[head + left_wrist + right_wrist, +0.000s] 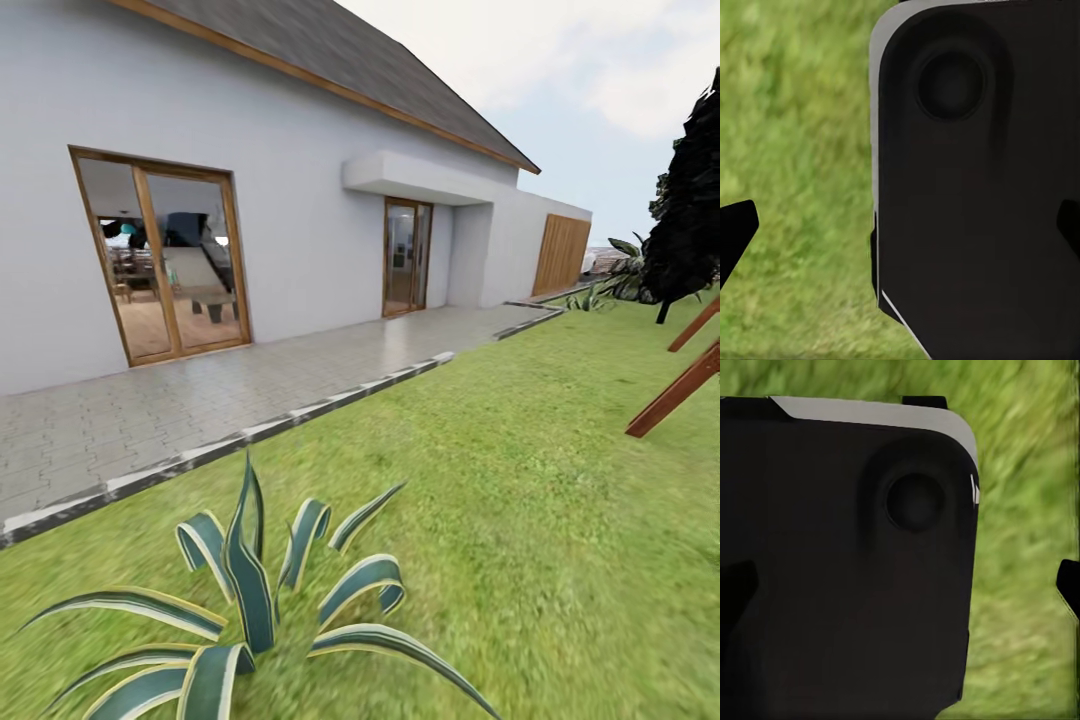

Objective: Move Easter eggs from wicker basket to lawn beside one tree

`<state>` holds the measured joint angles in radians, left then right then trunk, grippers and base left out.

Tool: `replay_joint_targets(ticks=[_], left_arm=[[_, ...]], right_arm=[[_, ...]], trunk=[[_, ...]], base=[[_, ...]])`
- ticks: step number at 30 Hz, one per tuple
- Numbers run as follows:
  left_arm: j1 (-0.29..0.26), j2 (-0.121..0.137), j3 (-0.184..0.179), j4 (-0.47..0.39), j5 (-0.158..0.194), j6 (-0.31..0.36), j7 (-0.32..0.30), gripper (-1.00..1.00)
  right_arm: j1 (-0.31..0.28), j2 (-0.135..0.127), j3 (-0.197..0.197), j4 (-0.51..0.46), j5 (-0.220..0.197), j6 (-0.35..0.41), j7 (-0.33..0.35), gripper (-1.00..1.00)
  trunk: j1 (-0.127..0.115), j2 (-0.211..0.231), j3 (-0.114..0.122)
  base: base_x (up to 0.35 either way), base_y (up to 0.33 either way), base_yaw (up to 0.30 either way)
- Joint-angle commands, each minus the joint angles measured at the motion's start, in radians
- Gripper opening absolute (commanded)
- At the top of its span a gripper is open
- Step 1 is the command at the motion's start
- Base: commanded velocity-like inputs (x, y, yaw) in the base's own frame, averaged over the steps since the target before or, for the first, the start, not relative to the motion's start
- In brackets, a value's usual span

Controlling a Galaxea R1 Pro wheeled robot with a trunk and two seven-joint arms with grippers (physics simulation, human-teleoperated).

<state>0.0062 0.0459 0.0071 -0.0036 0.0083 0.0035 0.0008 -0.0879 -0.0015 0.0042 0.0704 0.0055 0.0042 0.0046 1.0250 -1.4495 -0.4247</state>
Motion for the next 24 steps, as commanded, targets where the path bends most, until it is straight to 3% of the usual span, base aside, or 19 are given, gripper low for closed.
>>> replay_joint_targets(ticks=[1,12,24], left_arm=[[0.0,0.0,0.001,0.0,0.001,0.0,0.0,1.0],[0.0,0.0,0.001,0.0,0.001,0.001,0.0,1.0],[0.0,0.0,0.001,0.0,0.001,0.001,0.0,1.0]], right_arm=[[-0.001,0.0,0.0,0.002,0.001,0.0,0.001,1.0],[-0.001,0.0,0.0,0.002,0.001,0.0,0.0,1.0],[-0.001,0.001,0.0,0.002,0.0,0.0,-0.003,1.0]], trunk=[[0.0,0.0,-0.001],[0.0,0.0,-0.001],[0.0,0.0,-0.001]], base=[[0.0,-0.28,0.0],[0.0,-0.28,0.01],[0.0,-0.28,0.205]])
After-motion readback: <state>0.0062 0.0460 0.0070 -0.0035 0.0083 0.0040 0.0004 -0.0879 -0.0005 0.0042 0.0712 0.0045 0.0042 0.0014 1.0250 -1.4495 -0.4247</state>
